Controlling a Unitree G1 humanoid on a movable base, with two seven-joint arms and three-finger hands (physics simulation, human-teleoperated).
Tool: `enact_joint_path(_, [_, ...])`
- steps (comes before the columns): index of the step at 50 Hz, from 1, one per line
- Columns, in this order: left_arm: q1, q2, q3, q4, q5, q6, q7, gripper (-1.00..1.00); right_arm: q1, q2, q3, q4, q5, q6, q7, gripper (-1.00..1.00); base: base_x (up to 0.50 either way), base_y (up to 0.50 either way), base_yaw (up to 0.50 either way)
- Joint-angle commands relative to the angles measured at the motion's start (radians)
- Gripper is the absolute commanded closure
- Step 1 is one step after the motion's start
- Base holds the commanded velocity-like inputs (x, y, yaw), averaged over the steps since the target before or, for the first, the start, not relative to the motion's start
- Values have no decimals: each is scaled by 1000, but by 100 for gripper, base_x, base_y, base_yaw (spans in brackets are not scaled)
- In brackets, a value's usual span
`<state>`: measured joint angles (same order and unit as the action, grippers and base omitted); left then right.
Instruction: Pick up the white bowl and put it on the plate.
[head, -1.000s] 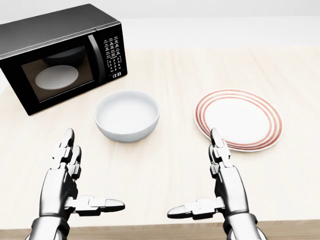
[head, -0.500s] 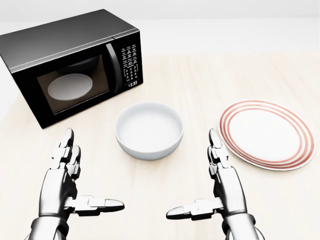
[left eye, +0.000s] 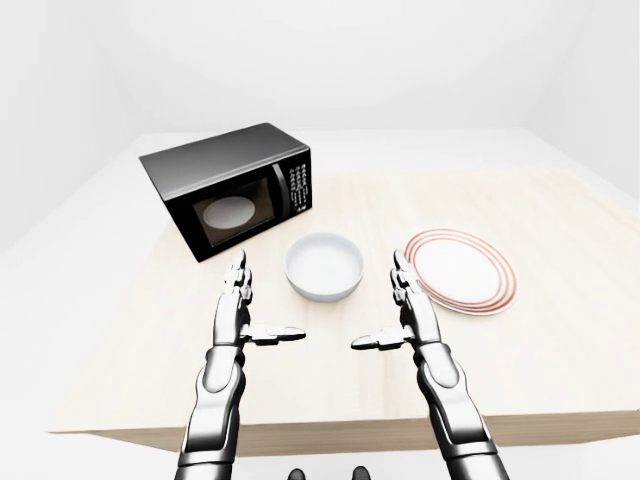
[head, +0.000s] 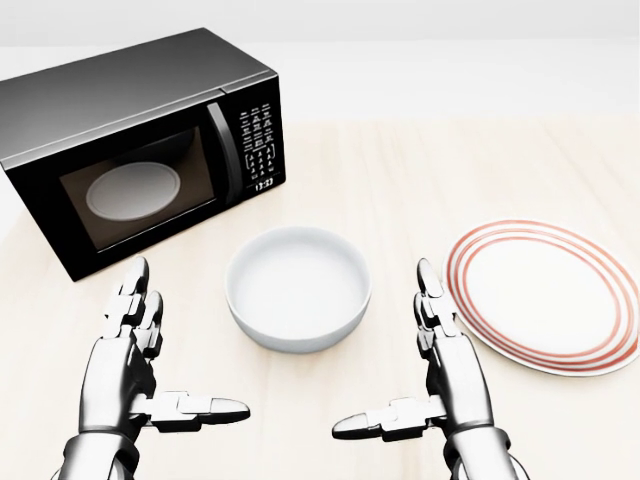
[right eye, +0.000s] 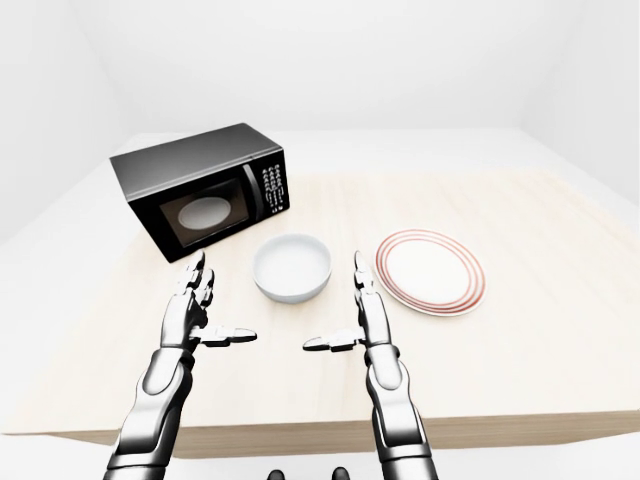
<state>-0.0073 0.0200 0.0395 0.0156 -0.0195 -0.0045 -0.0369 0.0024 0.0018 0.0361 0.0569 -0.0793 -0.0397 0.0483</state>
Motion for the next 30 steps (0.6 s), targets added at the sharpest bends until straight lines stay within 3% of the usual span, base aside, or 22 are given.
enact_joint_path(1, [0,0,0,0,0,0,0,-100,2,1,5,-4,-6,-1,2,-100,14,0,0])
enact_joint_path(30, [0,-1,0,0,0,0,0,-100,4,1,23,11,-57,-23,-13,-100,10,0,0])
